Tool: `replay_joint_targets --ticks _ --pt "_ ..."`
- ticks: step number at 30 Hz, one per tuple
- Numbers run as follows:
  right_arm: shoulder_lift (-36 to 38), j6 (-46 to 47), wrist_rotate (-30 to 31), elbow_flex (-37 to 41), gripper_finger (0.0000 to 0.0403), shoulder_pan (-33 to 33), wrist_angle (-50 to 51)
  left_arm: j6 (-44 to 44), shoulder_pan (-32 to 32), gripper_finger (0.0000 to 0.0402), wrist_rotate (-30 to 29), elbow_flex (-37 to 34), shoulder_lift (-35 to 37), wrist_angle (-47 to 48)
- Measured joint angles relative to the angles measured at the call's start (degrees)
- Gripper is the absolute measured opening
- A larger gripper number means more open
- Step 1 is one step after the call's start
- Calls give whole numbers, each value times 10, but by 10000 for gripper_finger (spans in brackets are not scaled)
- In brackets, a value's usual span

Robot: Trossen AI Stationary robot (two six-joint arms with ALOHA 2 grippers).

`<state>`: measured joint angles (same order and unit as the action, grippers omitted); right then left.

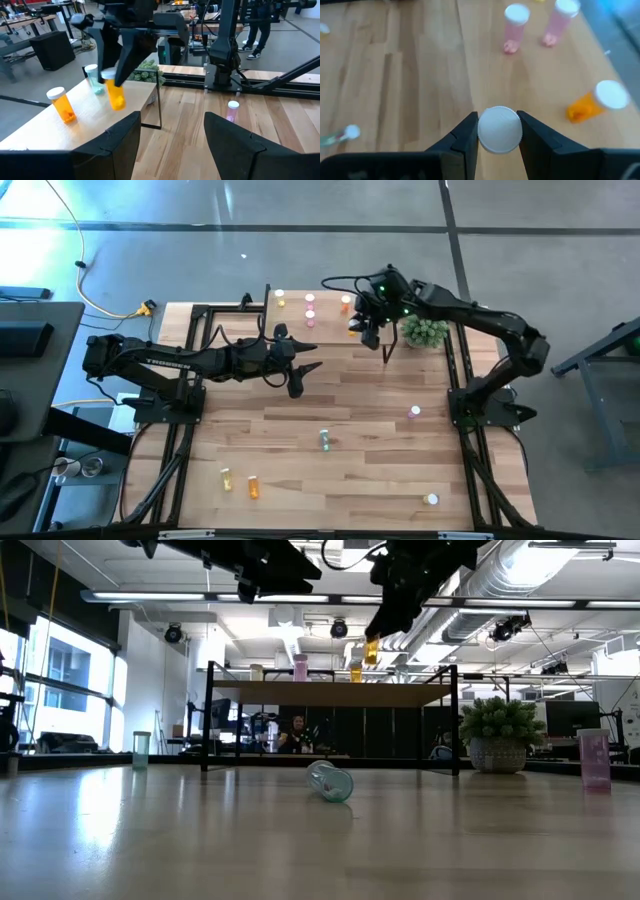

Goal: Pick and place medicine bottles onto shelf by color
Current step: Put the right orange pill bottle on the shelf aligned with the other orange pill bottle

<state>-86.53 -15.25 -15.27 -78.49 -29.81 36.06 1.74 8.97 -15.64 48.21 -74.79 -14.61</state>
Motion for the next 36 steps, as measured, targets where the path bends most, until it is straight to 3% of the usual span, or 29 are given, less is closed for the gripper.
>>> replay_joint_targets --ticks 5,16,24,36 --pt "-4 -2 40 13 103 3 -62 0 0 209 0 0 0 0" --pt "-39 -1 67 13 103 -12 -105 0 0 209 0 0 0 0" --pt "-39 14 67 -43 103 -14 -50 8 0 209 0 0 0 0" --pt "-80 23 57 -32 103 -13 -43 9 0 209 -2 0 0 -1"
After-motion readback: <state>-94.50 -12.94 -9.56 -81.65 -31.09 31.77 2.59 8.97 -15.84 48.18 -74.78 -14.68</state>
